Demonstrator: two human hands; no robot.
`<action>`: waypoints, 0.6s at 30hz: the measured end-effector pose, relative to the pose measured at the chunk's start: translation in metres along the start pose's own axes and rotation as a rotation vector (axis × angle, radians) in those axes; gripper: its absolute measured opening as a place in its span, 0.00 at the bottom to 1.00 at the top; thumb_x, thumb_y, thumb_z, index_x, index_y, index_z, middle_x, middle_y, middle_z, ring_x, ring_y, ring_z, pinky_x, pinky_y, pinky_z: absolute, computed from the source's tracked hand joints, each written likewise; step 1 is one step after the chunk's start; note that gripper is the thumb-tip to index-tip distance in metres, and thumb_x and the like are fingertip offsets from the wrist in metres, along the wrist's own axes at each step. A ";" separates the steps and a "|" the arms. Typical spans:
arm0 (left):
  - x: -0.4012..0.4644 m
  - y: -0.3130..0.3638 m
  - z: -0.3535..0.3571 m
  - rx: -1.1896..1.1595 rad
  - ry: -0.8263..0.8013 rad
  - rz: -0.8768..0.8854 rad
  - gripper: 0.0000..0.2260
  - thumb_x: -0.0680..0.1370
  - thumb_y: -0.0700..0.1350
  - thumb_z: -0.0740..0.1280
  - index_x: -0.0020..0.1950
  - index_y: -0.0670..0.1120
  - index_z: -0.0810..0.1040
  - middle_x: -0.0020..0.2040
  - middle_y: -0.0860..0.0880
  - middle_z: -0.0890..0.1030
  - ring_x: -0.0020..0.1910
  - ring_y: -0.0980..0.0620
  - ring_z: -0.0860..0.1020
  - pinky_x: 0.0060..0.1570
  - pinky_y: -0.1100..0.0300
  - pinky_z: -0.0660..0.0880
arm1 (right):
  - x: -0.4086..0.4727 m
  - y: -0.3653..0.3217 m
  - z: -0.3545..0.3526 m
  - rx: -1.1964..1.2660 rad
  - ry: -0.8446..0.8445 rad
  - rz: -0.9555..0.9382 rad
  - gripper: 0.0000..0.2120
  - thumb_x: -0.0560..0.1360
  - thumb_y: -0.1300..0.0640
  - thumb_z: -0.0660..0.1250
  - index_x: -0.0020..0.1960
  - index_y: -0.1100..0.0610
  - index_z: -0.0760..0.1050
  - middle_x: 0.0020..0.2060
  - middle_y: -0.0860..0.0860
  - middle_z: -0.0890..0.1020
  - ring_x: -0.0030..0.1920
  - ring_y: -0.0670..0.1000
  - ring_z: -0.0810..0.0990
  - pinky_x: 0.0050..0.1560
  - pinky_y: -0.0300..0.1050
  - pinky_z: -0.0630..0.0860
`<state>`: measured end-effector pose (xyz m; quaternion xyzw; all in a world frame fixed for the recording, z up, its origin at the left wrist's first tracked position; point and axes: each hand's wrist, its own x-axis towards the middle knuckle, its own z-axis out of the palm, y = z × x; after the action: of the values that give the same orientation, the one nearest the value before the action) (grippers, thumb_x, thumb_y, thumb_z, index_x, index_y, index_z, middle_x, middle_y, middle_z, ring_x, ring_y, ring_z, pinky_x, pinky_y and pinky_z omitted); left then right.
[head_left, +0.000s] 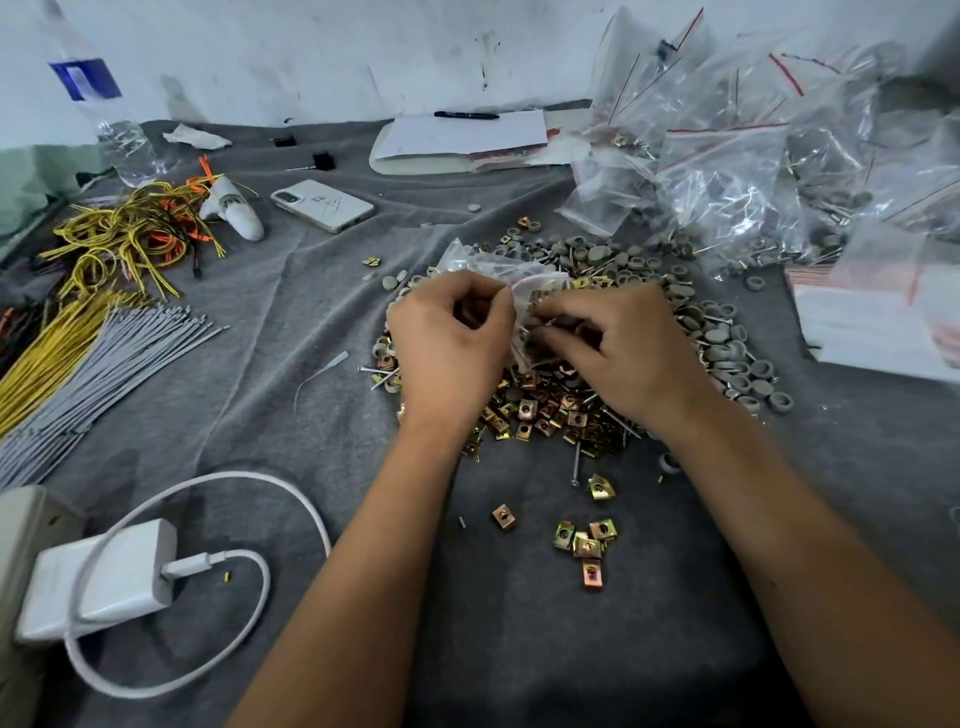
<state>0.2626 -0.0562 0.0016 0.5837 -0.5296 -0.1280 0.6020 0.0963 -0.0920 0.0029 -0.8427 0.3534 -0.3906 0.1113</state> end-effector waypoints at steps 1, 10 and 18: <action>0.000 0.000 0.000 -0.012 0.025 -0.010 0.06 0.76 0.38 0.74 0.41 0.48 0.85 0.31 0.57 0.80 0.30 0.62 0.76 0.32 0.69 0.70 | 0.000 0.000 0.000 0.001 0.028 0.025 0.12 0.75 0.56 0.77 0.57 0.54 0.85 0.46 0.49 0.88 0.43 0.42 0.84 0.48 0.40 0.82; 0.006 -0.004 -0.009 0.001 0.267 -0.076 0.05 0.75 0.40 0.72 0.39 0.47 0.85 0.32 0.52 0.82 0.32 0.54 0.80 0.37 0.50 0.80 | 0.001 -0.004 -0.007 0.036 0.132 -0.016 0.08 0.73 0.54 0.78 0.49 0.55 0.83 0.44 0.46 0.84 0.41 0.41 0.81 0.46 0.41 0.81; 0.008 -0.002 -0.014 0.028 0.409 -0.055 0.06 0.73 0.42 0.71 0.37 0.50 0.83 0.31 0.52 0.82 0.32 0.51 0.80 0.40 0.46 0.80 | -0.002 -0.016 0.009 0.014 -0.445 -0.120 0.14 0.67 0.39 0.79 0.47 0.45 0.85 0.43 0.44 0.77 0.50 0.48 0.71 0.51 0.51 0.73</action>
<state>0.2779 -0.0550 0.0068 0.6203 -0.3820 -0.0160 0.6849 0.1101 -0.0796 0.0036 -0.9268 0.2666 -0.2035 0.1688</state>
